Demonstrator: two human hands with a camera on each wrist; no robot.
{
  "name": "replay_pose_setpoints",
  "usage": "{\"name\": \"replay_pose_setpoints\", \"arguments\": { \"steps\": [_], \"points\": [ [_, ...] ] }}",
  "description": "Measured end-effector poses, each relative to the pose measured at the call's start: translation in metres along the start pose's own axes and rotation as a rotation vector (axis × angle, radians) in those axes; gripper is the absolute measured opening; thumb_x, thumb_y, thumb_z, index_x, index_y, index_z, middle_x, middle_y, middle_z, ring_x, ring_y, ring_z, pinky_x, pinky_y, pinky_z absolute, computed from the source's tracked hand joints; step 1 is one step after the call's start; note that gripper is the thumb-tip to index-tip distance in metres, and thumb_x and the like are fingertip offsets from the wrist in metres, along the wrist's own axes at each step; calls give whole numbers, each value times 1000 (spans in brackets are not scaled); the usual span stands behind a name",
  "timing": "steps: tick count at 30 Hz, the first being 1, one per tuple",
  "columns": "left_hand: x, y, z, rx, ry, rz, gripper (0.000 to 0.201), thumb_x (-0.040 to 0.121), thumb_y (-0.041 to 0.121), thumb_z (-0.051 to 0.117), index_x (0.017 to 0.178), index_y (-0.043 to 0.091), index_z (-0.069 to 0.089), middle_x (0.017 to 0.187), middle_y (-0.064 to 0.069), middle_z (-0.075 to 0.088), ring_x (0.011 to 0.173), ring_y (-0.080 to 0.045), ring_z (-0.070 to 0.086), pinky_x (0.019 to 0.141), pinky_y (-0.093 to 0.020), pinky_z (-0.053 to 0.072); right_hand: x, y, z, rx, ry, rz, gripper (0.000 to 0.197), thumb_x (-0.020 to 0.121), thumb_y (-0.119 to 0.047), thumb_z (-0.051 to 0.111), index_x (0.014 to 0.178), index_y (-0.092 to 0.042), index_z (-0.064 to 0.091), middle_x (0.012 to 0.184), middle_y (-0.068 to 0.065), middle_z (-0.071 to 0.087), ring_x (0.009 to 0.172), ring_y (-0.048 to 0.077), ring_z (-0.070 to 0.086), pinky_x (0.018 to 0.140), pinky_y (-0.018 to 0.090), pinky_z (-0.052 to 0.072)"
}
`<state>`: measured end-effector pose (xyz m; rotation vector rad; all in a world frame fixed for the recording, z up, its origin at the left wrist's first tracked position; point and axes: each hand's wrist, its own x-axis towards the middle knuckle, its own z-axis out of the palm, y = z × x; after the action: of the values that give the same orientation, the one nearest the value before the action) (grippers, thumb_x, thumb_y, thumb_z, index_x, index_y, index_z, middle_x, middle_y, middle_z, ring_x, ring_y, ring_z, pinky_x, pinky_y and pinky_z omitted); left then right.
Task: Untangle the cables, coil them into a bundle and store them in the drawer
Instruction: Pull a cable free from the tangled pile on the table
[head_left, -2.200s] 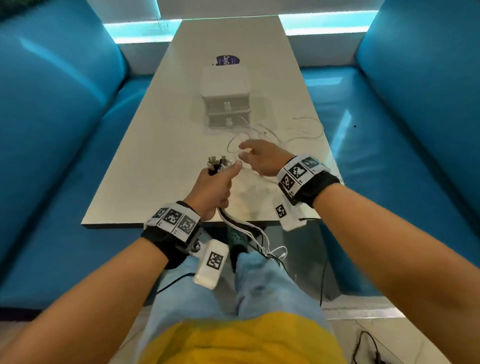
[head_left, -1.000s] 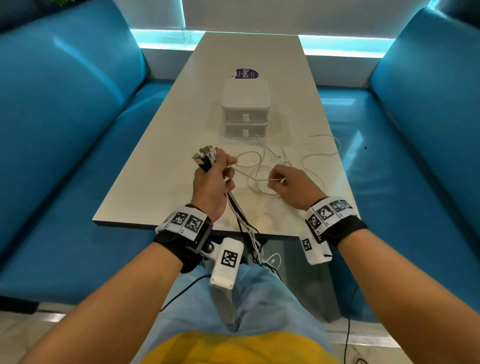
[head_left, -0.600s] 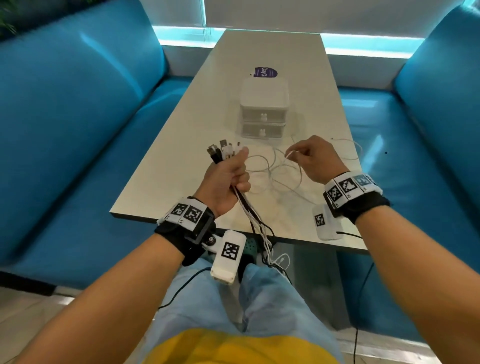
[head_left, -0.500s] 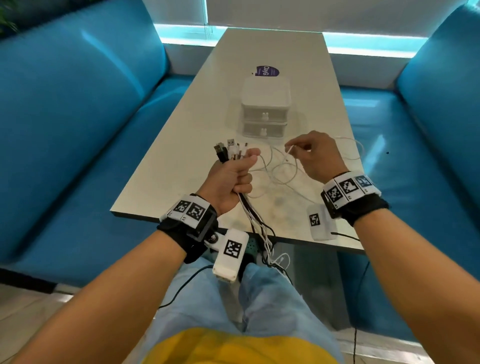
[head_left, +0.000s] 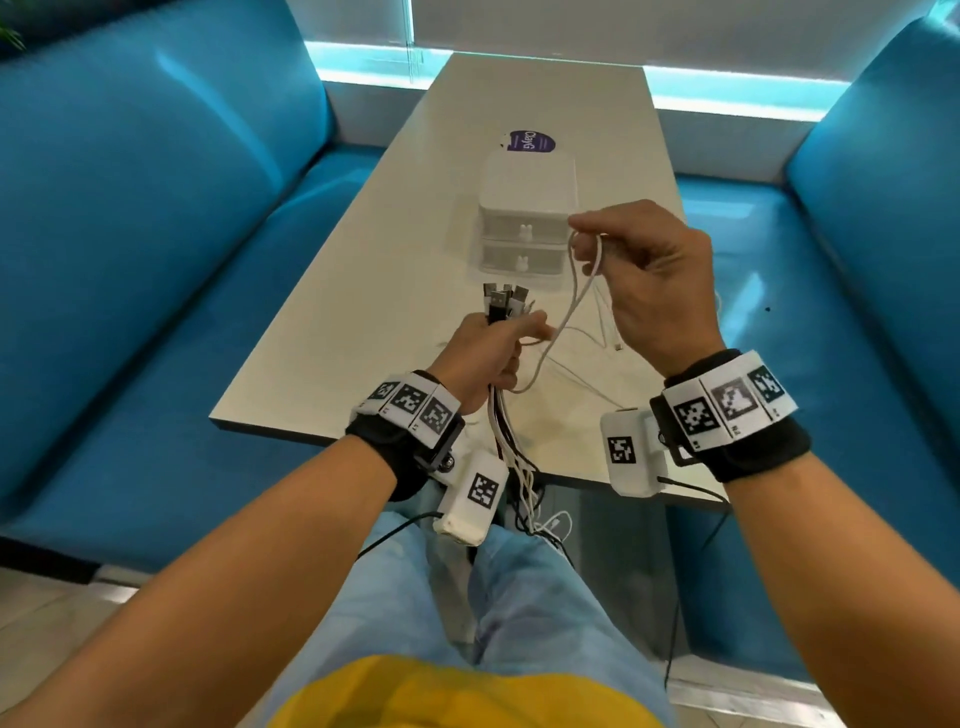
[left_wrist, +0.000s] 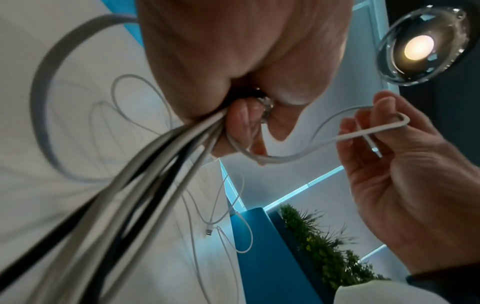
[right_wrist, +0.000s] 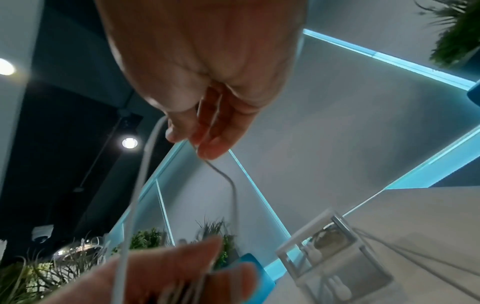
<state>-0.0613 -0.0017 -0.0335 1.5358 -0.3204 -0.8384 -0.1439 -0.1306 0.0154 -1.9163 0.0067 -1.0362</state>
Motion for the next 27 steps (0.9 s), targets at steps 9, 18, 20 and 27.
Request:
{"name": "replay_pose_setpoints", "arguments": {
  "steps": [9,18,20,27],
  "points": [
    [-13,-1,-2,-54,27,65,32,95,30,58,67,17,47,53,4,30,45,-10,23,40,-20,23,-26,22,-1,-27,-182,467,40,90,3,55,122,-22,58,103,7,56,69,17,61,62,24,54],
    [-35,7,19,89,-318,70,40,94,16,57,55,24,56,55,2,24,45,-10,19,39,-19,20,-52,18,-35,-244,-555,492,42,88,5,54,108,-30,63,98,3,64,71,13,63,64,20,52],
    [-42,9,25,175,-403,97,34,95,18,57,60,19,54,54,3,26,45,-10,19,40,-20,20,-63,8,-48,-294,-617,521,26,91,-3,55,94,-25,68,91,4,68,70,19,66,62,19,49],
    [-65,15,43,510,-607,185,17,91,19,62,94,5,72,53,1,28,53,-21,22,53,-39,15,-131,-29,-129,-281,-694,775,18,92,-10,60,95,-21,75,80,-5,72,78,8,66,77,15,50]
  ]
}}
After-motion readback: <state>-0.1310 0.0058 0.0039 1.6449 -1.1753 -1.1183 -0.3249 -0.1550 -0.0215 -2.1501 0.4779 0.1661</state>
